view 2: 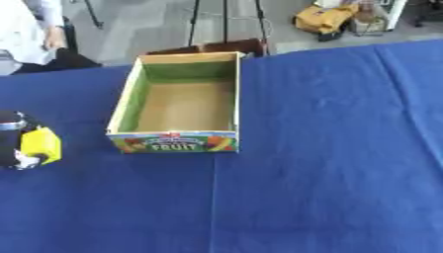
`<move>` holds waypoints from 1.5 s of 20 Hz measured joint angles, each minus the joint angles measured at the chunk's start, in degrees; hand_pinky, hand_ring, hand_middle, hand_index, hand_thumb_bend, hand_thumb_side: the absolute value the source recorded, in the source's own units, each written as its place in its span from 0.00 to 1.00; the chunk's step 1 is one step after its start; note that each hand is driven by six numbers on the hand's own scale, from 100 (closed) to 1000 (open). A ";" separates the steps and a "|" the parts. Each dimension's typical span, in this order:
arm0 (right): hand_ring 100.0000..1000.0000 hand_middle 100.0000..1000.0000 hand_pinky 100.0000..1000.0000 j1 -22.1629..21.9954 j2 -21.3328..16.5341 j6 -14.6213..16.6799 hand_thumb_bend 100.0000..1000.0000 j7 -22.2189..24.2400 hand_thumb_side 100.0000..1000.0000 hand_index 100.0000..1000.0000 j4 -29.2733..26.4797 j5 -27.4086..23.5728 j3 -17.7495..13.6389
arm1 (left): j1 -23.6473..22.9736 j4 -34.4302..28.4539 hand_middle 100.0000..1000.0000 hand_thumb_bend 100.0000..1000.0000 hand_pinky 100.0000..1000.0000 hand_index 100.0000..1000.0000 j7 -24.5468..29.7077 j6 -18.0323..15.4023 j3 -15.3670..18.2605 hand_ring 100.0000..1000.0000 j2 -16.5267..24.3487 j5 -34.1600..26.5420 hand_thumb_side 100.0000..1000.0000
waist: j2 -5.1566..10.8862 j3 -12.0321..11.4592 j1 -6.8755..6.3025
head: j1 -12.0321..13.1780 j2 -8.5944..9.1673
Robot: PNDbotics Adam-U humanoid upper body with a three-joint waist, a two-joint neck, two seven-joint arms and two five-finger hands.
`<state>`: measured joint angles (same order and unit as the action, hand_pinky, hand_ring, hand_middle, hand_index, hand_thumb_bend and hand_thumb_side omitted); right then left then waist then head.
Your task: Pick up objects on the table and place them in the box.
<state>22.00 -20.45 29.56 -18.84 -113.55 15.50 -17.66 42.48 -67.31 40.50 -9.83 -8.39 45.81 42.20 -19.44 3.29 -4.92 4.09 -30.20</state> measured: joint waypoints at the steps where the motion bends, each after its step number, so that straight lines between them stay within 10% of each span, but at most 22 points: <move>1: 0.66 0.51 0.64 -0.12 0.00 -0.06 0.00 -0.05 0.99 0.72 0.00 0.00 0.00 | 0.11 -0.52 0.51 0.00 0.23 0.67 -0.17 0.17 0.21 0.50 0.00 -0.22 0.47 | 0.00 -0.06 -0.09 | -0.01 -0.03; 15: 0.66 0.51 0.64 -0.84 0.00 -0.36 0.00 -0.02 0.98 0.72 0.00 -0.05 0.08 | 7.40 -10.42 0.50 0.00 0.20 0.67 -0.06 1.15 1.97 0.48 -0.63 -4.44 0.42 | 0.65 0.31 -1.35 | 0.05 -0.78; 30: 0.66 0.51 0.64 -0.81 0.01 -0.55 0.00 1.24 0.97 0.72 0.00 -1.03 0.85 | 19.11 -5.98 0.50 0.00 0.19 0.67 -3.33 0.85 1.27 0.47 -12.35 -0.73 0.41 | 1.46 3.64 -3.11 | 2.32 -0.98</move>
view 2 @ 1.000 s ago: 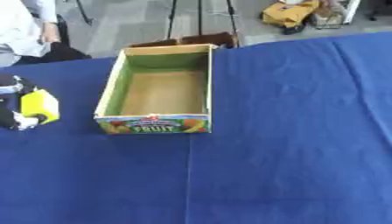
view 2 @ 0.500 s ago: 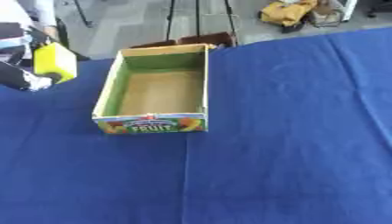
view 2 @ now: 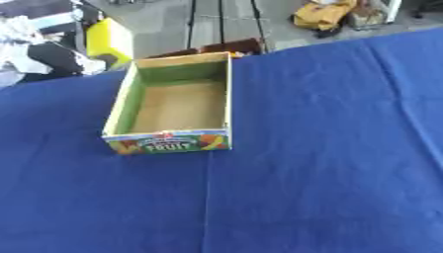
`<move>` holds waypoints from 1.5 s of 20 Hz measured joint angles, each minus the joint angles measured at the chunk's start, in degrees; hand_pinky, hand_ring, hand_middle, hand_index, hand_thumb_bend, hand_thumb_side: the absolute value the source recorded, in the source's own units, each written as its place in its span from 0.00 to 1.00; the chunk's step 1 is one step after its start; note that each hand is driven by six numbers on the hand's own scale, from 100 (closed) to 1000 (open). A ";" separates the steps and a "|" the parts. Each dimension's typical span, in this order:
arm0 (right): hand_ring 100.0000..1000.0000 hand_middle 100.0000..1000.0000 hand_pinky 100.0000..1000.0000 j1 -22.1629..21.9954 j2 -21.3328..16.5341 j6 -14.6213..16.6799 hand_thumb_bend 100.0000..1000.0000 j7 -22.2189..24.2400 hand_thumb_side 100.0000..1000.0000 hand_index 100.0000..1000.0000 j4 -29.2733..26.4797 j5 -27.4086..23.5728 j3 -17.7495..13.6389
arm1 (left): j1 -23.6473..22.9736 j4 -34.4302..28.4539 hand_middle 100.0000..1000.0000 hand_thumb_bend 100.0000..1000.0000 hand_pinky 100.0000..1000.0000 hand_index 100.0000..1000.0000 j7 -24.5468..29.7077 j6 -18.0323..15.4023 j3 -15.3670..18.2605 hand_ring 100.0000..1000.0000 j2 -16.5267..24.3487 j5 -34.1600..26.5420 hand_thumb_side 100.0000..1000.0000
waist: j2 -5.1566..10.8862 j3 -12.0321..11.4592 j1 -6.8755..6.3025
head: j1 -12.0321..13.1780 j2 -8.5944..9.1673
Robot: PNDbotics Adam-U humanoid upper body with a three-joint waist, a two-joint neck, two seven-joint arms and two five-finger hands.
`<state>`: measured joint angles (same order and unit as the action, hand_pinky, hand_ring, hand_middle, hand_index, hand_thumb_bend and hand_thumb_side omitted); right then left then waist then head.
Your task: Pick up objects on the table and place them in the box.
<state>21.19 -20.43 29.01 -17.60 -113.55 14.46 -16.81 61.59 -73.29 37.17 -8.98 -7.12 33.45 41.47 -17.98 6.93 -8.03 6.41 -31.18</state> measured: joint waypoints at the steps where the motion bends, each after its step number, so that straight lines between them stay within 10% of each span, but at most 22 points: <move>1: 0.66 0.51 0.64 0.06 0.00 0.05 0.00 0.10 0.97 0.72 0.00 -0.04 0.12 | 0.36 0.95 0.50 0.00 0.19 0.67 -0.53 -0.11 -0.20 0.47 -0.74 0.85 0.40 | 0.00 0.31 0.00 | 0.24 0.00; 16: 0.66 0.51 0.65 1.54 0.05 0.53 0.00 1.56 0.96 0.72 0.00 -1.69 0.80 | 2.96 16.15 0.55 0.00 0.27 0.73 -7.42 -2.31 -0.75 0.56 -10.10 15.38 0.44 | -0.07 3.41 -0.96 | 2.82 1.25; 22: 0.67 0.51 0.65 1.54 0.08 0.53 0.00 2.16 0.96 0.72 0.00 -2.27 0.93 | 2.97 18.89 0.62 0.00 0.39 0.74 -8.28 -2.93 -0.74 0.64 -11.95 21.48 0.45 | -0.24 3.80 -1.38 | 2.83 1.49; 30: 0.67 0.51 0.65 1.55 0.10 0.61 0.00 2.49 0.95 0.72 0.00 -2.60 0.93 | 2.95 20.08 0.93 0.00 0.73 1.00 -9.24 -4.42 -0.71 0.93 -12.91 26.51 0.48 | -0.46 4.04 -1.38 | 2.70 1.52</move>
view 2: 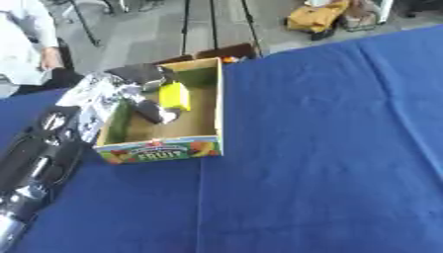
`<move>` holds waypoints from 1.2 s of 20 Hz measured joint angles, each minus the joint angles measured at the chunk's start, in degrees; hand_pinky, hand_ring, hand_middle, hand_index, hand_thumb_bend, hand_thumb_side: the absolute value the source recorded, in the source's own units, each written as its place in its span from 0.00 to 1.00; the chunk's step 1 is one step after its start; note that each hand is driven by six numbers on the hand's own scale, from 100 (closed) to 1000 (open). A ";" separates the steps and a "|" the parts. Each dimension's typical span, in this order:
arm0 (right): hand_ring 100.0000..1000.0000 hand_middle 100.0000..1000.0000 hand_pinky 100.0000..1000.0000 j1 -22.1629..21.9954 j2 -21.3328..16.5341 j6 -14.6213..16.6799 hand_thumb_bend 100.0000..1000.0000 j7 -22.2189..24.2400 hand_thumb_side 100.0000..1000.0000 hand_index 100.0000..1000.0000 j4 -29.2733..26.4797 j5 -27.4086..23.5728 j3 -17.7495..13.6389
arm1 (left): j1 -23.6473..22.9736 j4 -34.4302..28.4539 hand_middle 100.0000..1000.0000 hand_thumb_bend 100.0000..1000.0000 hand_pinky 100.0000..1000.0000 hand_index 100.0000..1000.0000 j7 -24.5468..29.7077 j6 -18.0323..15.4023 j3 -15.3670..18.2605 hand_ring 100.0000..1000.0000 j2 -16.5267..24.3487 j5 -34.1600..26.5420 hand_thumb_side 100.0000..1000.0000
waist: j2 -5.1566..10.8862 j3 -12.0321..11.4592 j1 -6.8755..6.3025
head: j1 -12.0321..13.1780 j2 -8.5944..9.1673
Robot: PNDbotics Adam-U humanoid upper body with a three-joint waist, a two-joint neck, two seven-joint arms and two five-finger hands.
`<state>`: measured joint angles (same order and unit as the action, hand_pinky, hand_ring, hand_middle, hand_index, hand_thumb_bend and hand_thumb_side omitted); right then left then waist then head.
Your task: Pick up objects on the table and place them in the box.
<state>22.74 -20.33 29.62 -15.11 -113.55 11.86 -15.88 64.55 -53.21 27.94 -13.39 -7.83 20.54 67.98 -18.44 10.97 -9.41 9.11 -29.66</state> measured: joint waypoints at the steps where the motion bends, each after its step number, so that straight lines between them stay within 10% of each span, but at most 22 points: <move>1: 0.67 0.51 0.65 0.00 0.00 0.00 0.00 0.02 0.95 0.72 0.00 -0.04 0.00 | 0.00 0.12 0.95 0.00 0.76 1.00 0.17 -0.27 0.00 0.95 0.00 0.57 0.49 | -0.04 0.00 0.00 | -0.02 0.00; 10: 0.67 0.51 0.65 0.14 0.01 -0.05 0.00 0.08 0.95 0.72 0.00 -0.37 -0.01 | -0.09 -0.42 1.00 0.33 0.82 1.00 2.70 -2.80 -0.01 1.00 0.02 5.61 0.60 | -0.14 0.13 0.00 | -0.69 -0.09; 17: 0.67 0.51 0.65 0.26 0.15 0.00 0.00 -0.01 0.95 0.72 0.00 -0.39 -0.05 | -0.78 -5.92 0.96 0.08 0.76 1.00 -0.59 -2.69 0.87 0.95 0.38 5.40 0.75 | -0.14 -0.18 0.00 | -1.06 -0.24; 24: 0.67 0.51 0.65 0.04 0.41 -0.14 0.00 -0.86 0.95 0.72 0.00 -0.33 -0.77 | -6.85 -31.07 0.88 0.04 0.65 1.00 -18.16 7.08 5.21 0.85 4.03 -6.98 0.96 | -0.14 -2.27 0.05 | -2.88 -1.68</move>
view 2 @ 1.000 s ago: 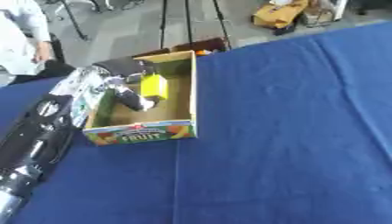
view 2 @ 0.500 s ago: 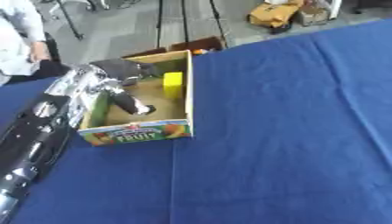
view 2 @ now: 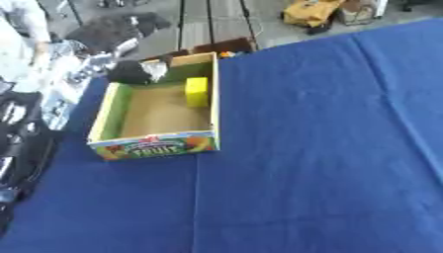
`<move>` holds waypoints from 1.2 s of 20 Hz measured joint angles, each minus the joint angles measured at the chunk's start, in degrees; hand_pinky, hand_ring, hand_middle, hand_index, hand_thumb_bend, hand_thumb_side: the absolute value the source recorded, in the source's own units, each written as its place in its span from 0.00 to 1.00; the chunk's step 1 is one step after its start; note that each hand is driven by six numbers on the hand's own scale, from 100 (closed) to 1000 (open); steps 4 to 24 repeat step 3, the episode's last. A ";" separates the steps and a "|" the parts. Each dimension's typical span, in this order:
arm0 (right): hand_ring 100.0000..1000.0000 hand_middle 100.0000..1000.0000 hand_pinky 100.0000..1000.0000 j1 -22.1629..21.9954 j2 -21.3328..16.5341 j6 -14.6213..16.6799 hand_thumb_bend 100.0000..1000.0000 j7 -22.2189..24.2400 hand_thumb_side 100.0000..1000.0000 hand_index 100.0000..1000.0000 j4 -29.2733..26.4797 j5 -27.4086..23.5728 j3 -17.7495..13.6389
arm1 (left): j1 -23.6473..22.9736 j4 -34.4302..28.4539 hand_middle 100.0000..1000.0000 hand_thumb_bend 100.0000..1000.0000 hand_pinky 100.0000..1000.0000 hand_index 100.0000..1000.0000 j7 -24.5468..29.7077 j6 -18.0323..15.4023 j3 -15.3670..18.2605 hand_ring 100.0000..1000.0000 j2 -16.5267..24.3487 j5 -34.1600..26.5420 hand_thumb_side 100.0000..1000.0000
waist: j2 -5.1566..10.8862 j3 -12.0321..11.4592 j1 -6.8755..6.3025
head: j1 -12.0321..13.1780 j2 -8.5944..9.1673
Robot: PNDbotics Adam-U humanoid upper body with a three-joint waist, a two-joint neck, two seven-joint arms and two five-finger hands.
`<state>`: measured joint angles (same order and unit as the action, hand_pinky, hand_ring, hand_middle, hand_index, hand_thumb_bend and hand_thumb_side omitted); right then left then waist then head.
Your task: Pick up objects on the table and place them in the box.
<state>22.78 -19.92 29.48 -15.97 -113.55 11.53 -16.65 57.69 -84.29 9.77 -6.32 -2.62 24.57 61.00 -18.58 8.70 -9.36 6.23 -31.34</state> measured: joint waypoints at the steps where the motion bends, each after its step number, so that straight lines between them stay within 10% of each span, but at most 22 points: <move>1: 0.67 0.52 0.65 -0.10 0.01 0.00 0.00 -0.17 0.95 0.72 0.00 0.02 -0.10 | -1.38 -3.72 0.87 0.02 0.63 1.00 -2.68 1.95 0.60 0.84 0.58 -2.60 0.96 | 0.00 -0.35 0.09 | -0.29 -0.28; 3: 0.67 0.52 0.65 -0.11 0.04 -0.05 0.00 -0.59 0.95 0.72 0.00 0.16 -0.32 | -4.44 -10.35 0.85 0.00 0.60 1.00 -7.66 5.95 1.88 0.82 1.15 -8.48 0.95 | 0.01 -1.12 0.75 | -0.89 -0.68; 24: 0.67 0.52 0.65 -0.11 0.04 -0.05 0.00 -0.59 0.95 0.72 0.00 0.16 -0.32 | -4.44 -10.35 0.85 0.00 0.60 1.00 -7.66 5.95 1.88 0.82 1.15 -8.48 0.95 | 0.01 -1.12 0.75 | -0.89 -0.68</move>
